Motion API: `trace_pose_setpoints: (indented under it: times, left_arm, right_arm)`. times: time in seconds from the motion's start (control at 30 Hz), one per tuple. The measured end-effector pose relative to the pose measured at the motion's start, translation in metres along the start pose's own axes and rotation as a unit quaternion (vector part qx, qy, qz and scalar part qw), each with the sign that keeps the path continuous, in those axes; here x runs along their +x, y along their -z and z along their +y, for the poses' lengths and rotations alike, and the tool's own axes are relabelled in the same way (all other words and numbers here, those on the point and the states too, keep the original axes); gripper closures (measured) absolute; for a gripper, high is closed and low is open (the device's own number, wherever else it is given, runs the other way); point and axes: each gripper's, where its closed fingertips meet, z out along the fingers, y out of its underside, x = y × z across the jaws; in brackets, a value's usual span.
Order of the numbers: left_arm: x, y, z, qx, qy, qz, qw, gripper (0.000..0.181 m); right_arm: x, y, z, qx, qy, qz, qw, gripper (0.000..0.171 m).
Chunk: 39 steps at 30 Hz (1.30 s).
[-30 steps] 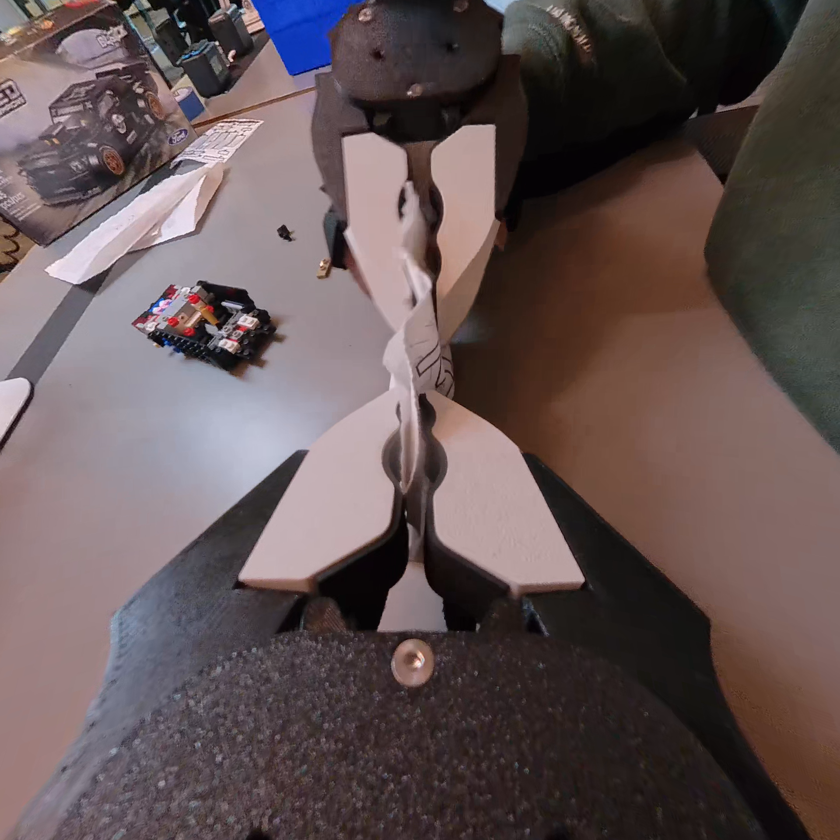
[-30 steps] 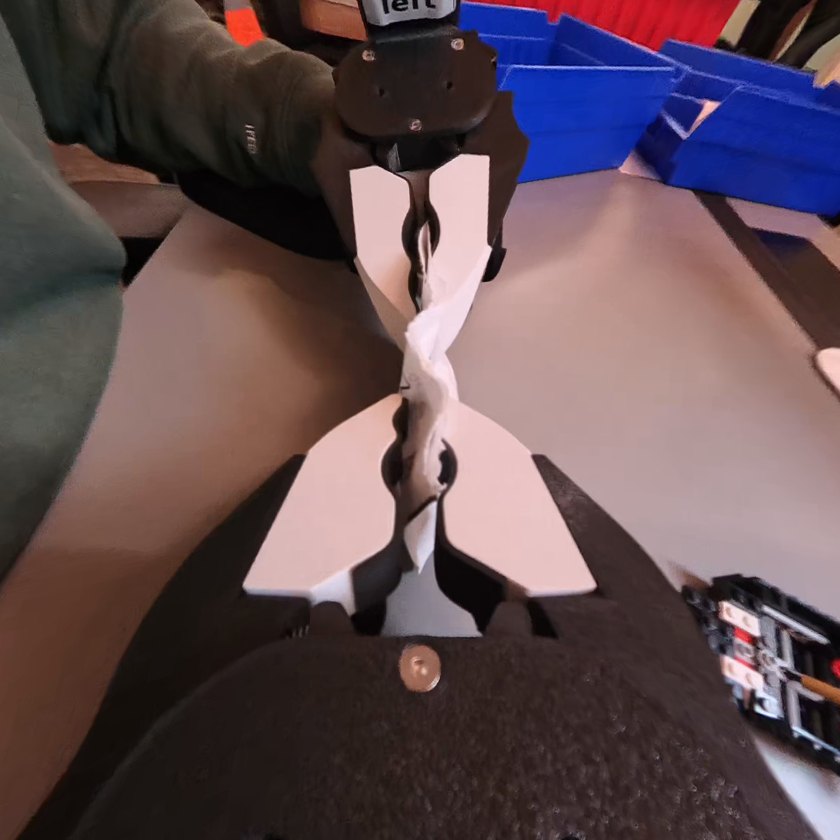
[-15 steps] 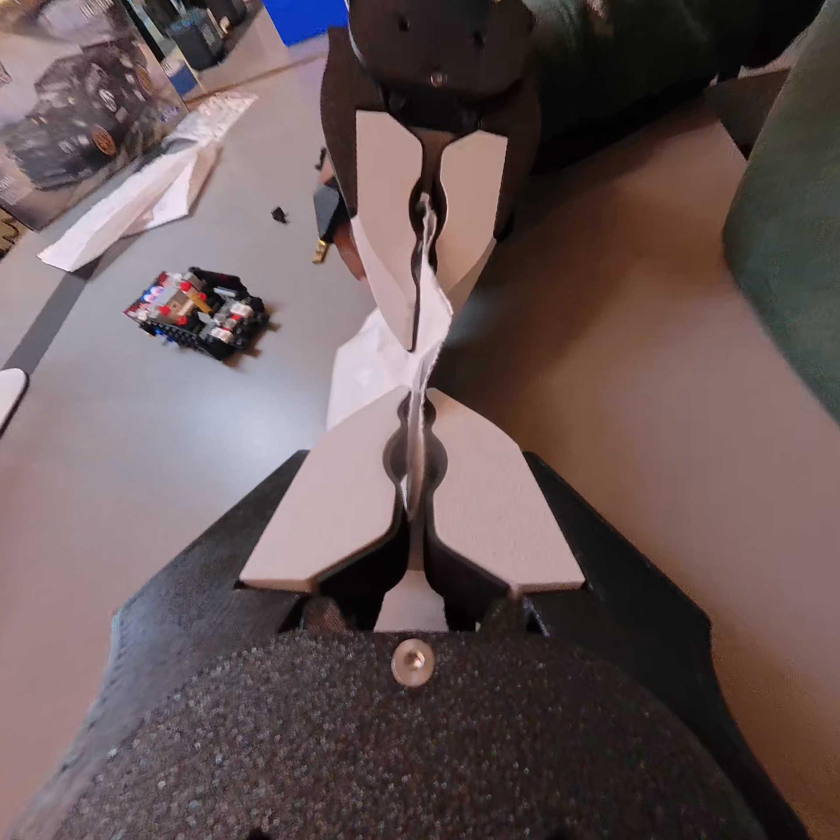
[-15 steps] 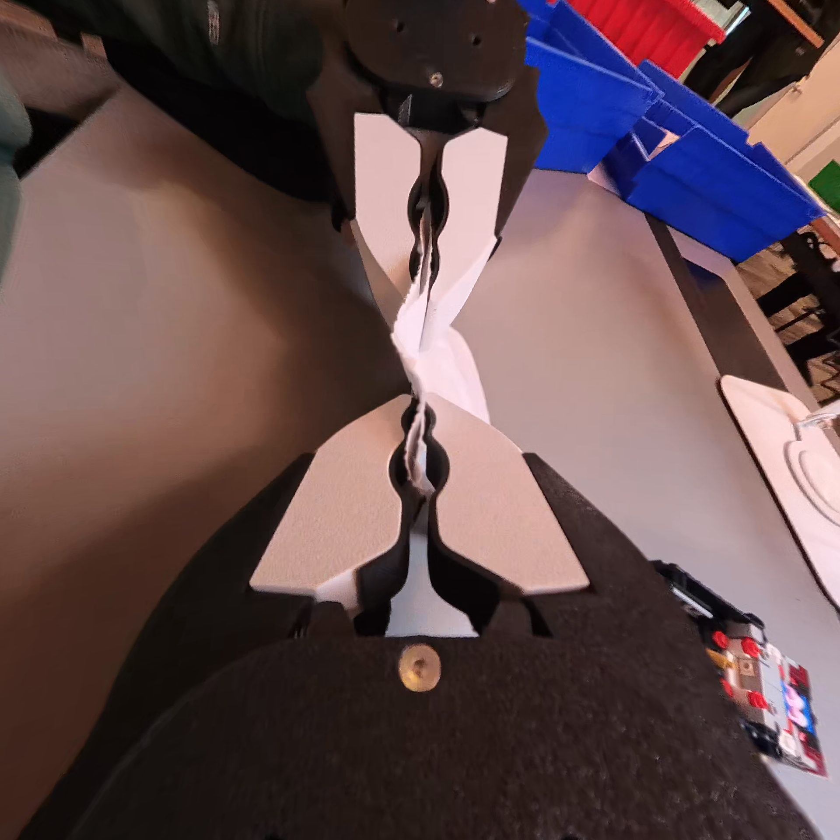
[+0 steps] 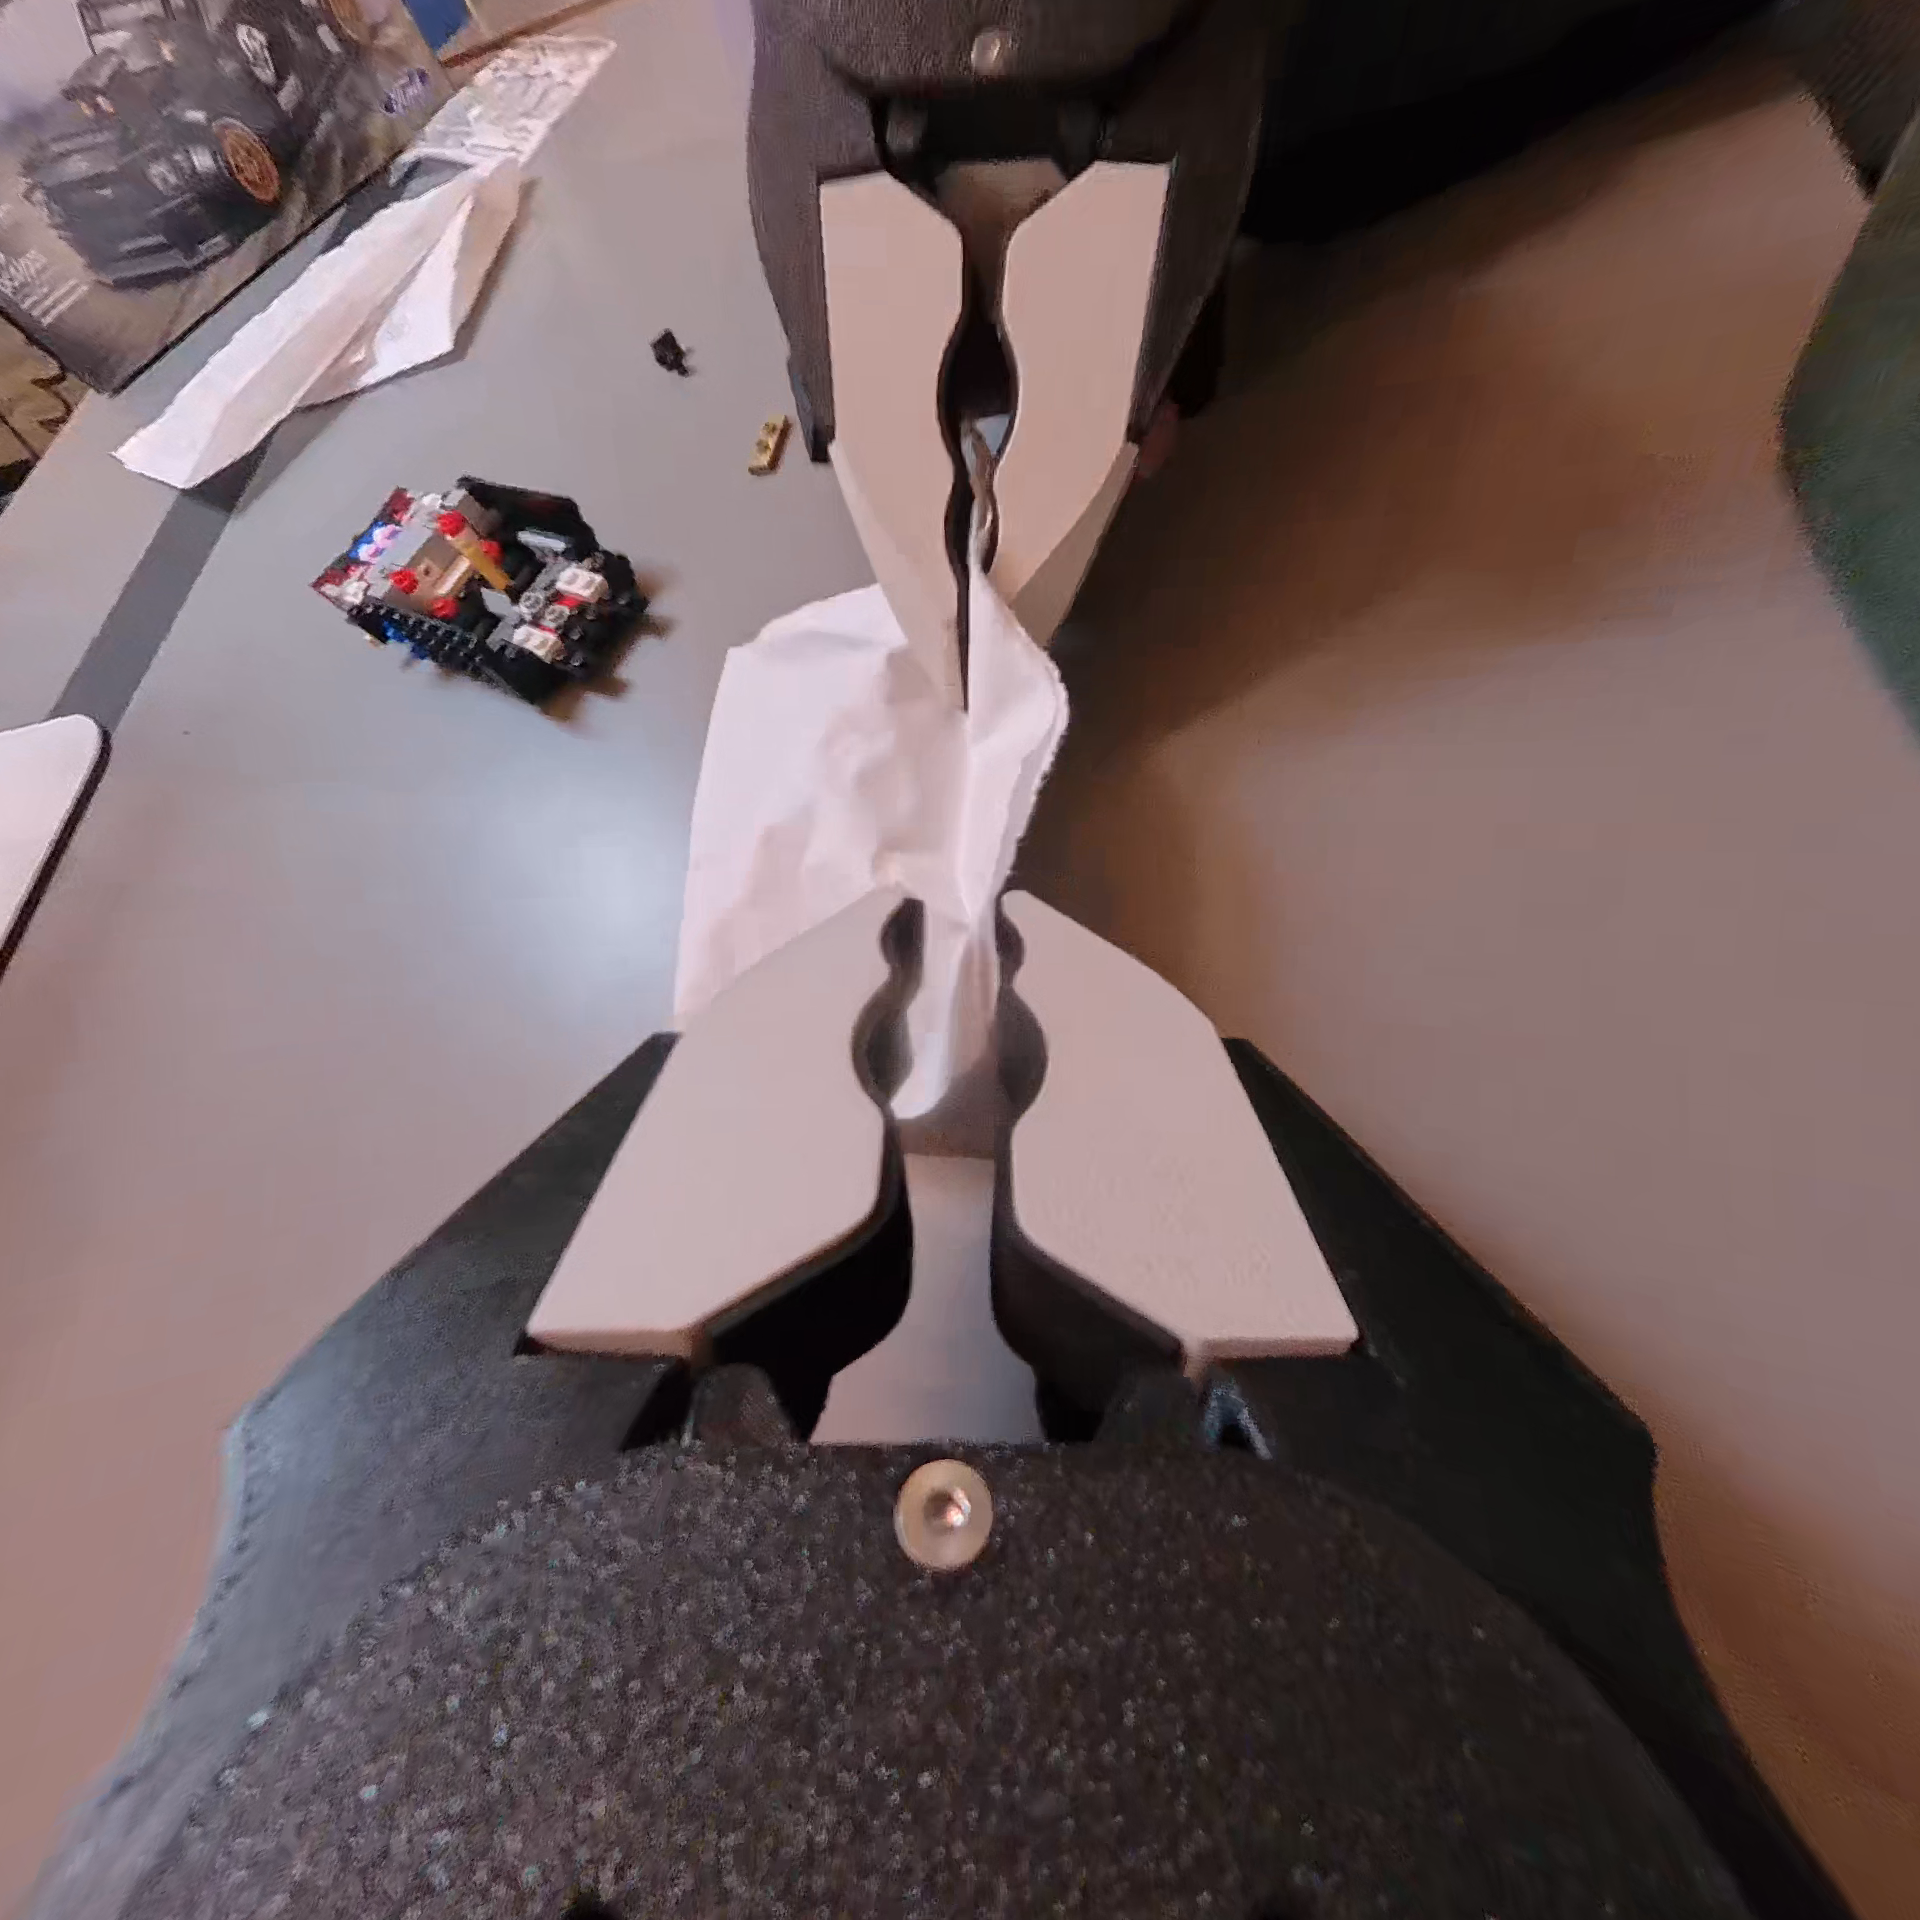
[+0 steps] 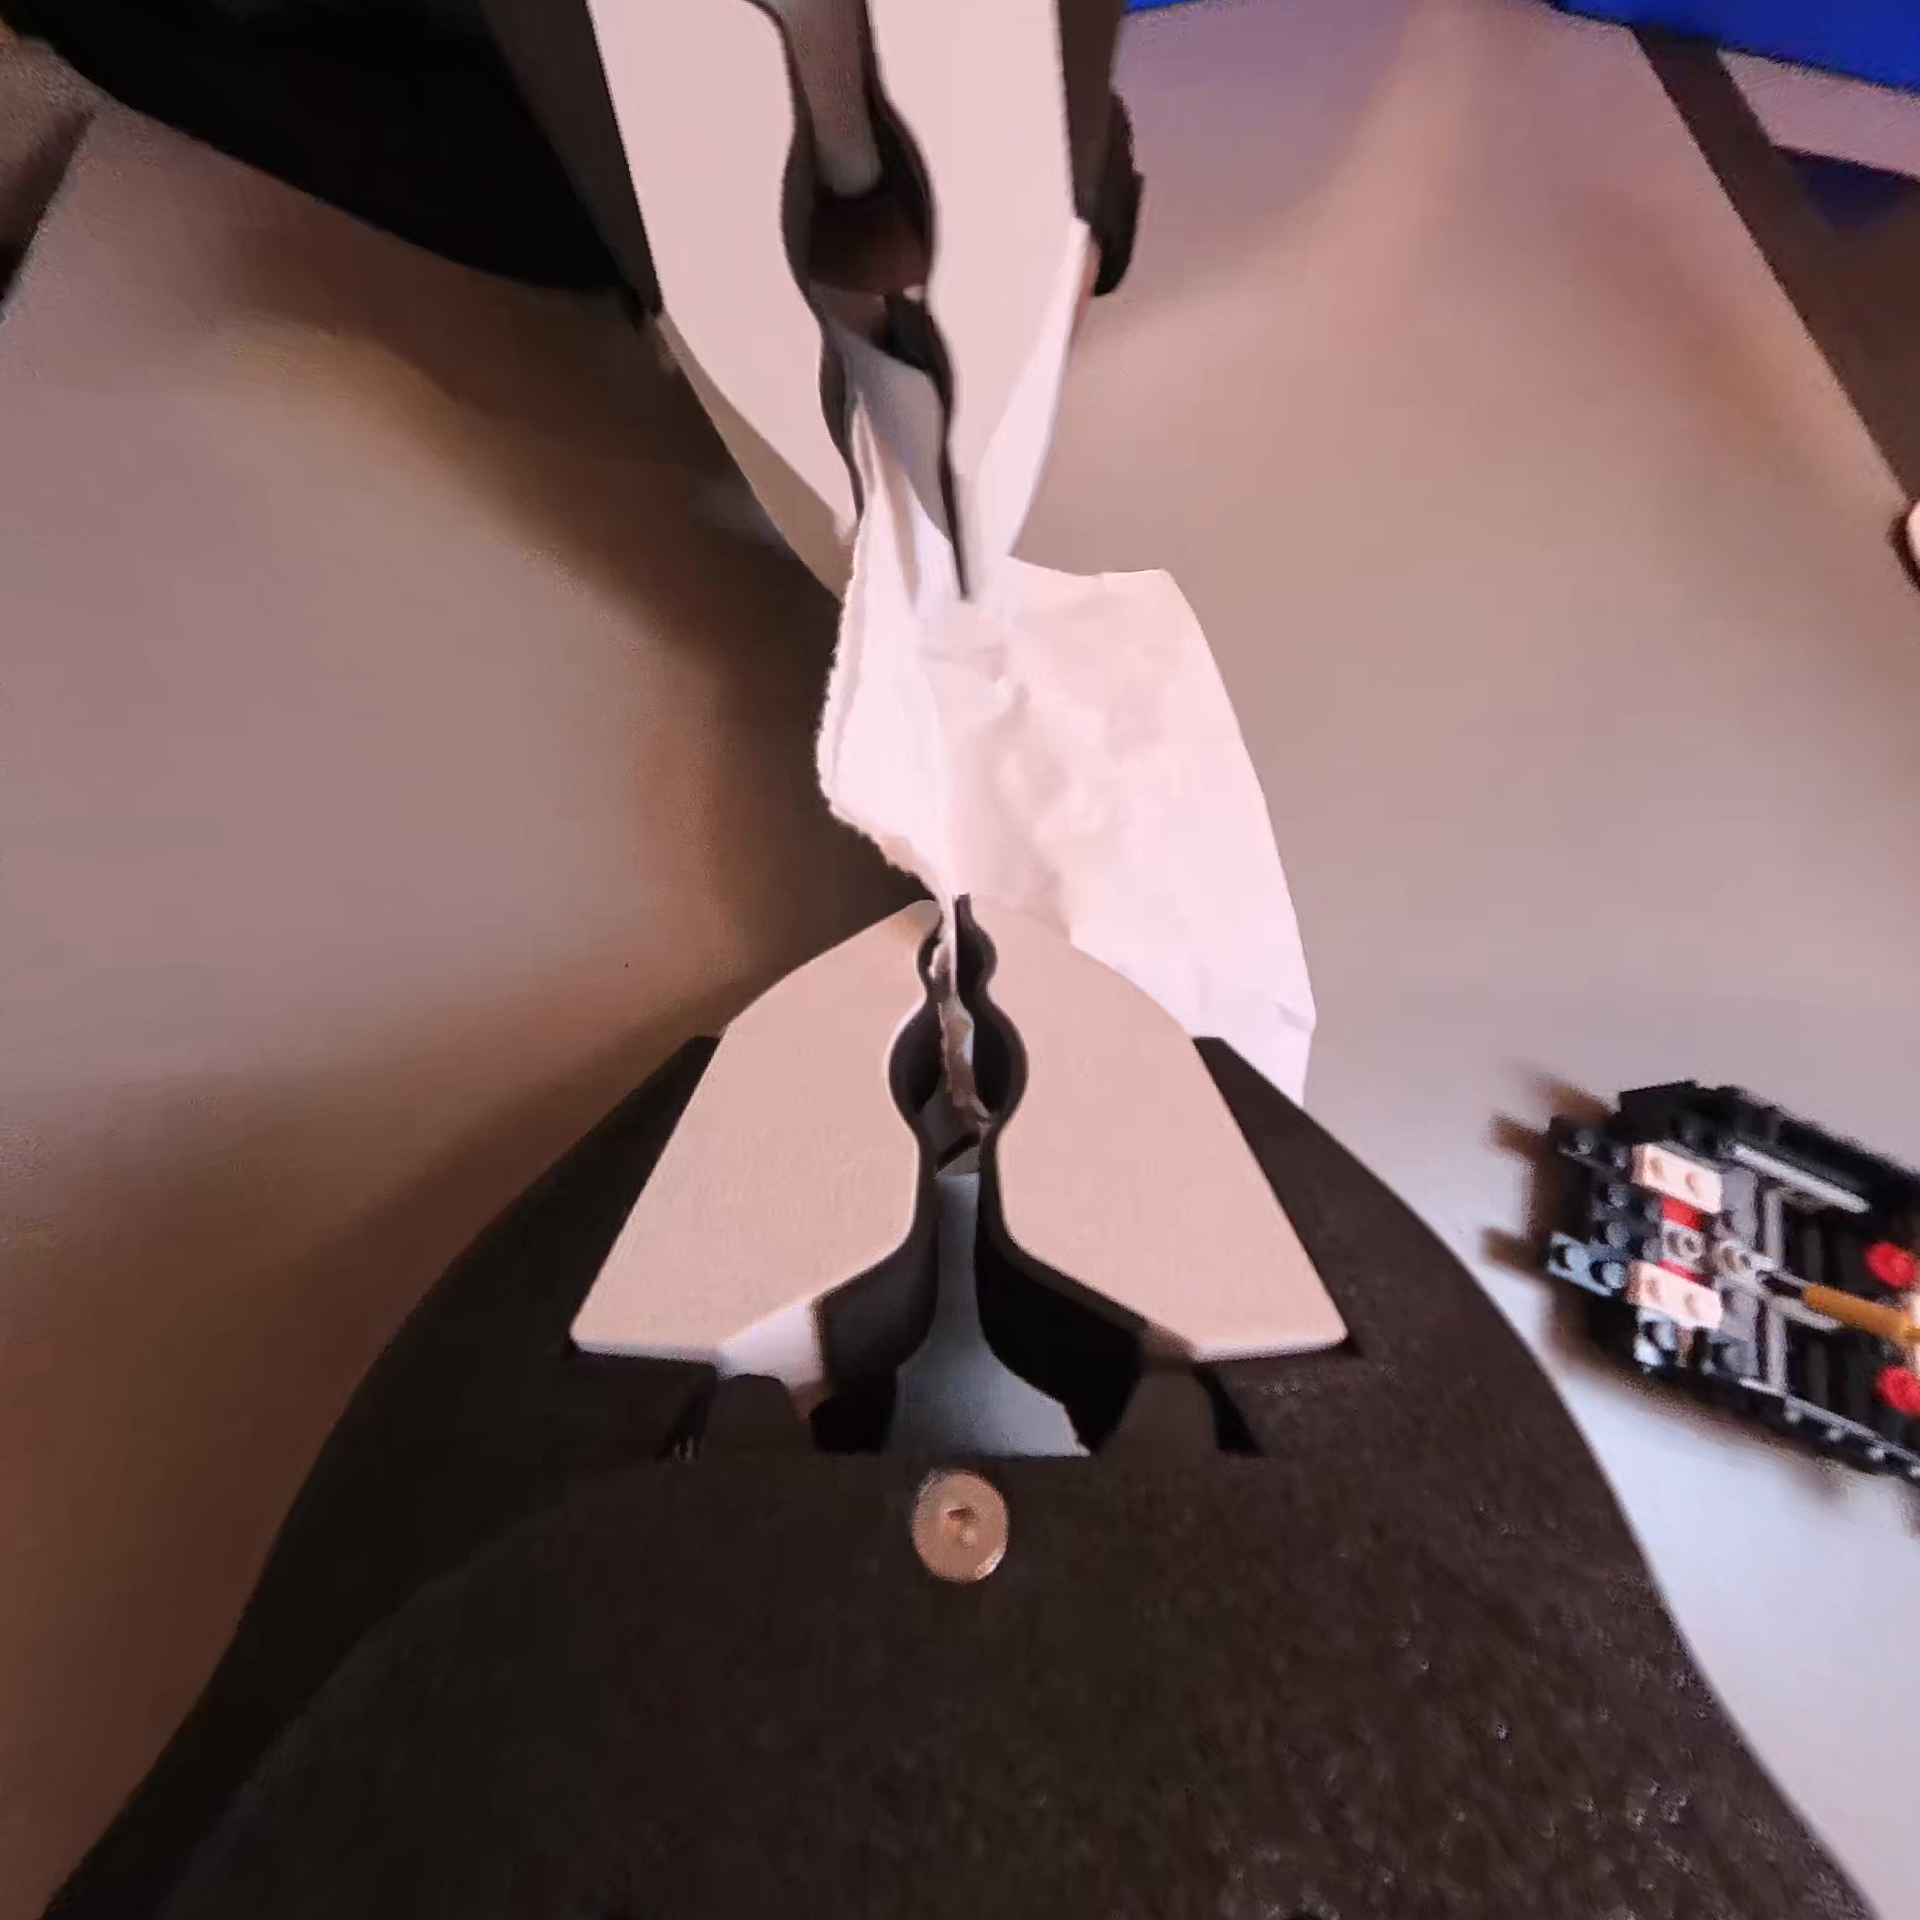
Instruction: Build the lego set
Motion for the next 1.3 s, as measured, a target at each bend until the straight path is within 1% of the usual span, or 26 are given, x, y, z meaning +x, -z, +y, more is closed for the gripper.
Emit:
trace_pose_setpoints:
  times: [0.03,0.13,0.17,0.23,0.3,0.37,0.43,0.5,0.53,0.67,0.77,0.93,1.07,1.2,1.3]
  left_arm:
    - [0.001,0.0,-0.001,0.005,0.001,0.004,1.0,0.178]
    - [0.001,-0.005,0.004,-0.015,-0.009,0.0,1.0,0.181]
    - [0.001,-0.005,0.005,-0.021,0.002,0.004,1.0,0.18]
    - [-0.002,-0.004,0.008,-0.037,0.082,0.027,0.996,0.18]
    - [-0.003,-0.001,0.008,-0.039,0.179,0.064,0.981,0.18]
    - [0.0,-0.001,0.016,-0.059,0.25,0.092,0.962,0.18]
    - [0.005,-0.004,0.028,-0.09,0.284,0.11,0.948,0.18]
    - [0.006,-0.006,0.031,-0.101,0.307,0.12,0.939,0.18]
    - [0.005,-0.006,0.031,-0.104,0.316,0.123,0.935,0.18]
    - [0.004,-0.008,0.032,-0.111,0.338,0.136,0.925,0.18]
    - [0.005,-0.009,0.03,-0.11,0.339,0.143,0.923,0.18]
    - [0.008,-0.008,0.029,-0.108,0.351,0.155,0.917,0.18]
    - [0.01,-0.006,0.025,-0.099,0.356,0.167,0.914,0.18]
    - [0.004,-0.007,0.021,-0.076,0.358,0.157,0.917,0.176]
    - [0.009,-0.009,0.026,-0.095,0.361,0.158,0.914,0.18]
  right_arm:
    - [0.001,0.0,-0.001,0.002,-0.016,-0.003,1.0,0.171]
    - [0.004,-0.002,0.002,-0.008,-0.045,-0.01,0.999,0.171]
    - [0.003,-0.001,0.002,-0.007,-0.057,-0.019,0.998,0.171]
    - [0.0,0.0,0.0,0.004,-0.08,-0.041,0.996,0.171]
    - [-0.005,0.002,-0.004,0.016,-0.108,-0.076,0.991,0.17]
    - [-0.012,0.002,-0.003,0.016,-0.129,-0.109,0.986,0.166]
    - [-0.016,0.0,-0.003,0.012,-0.137,-0.121,0.983,0.161]
    - [-0.015,-0.001,-0.001,0.002,-0.141,-0.116,0.983,0.163]
    - [-0.014,-0.001,0.001,-0.005,-0.151,-0.115,0.982,0.171]
    - [-0.013,-0.001,0.004,-0.017,-0.251,-0.152,0.956,0.171]
    - [-0.018,0.001,0.005,-0.034,-0.297,-0.185,0.936,0.171]
    - [-0.026,0.002,0.008,-0.06,-0.327,-0.212,0.919,0.171]
    - [-0.031,0.001,0.011,-0.081,-0.332,-0.221,0.913,0.171]
    - [-0.037,0.003,0.013,-0.091,-0.332,-0.23,0.91,0.171]
    - [-0.039,0.003,0.014,-0.096,-0.331,-0.235,0.909,0.171]
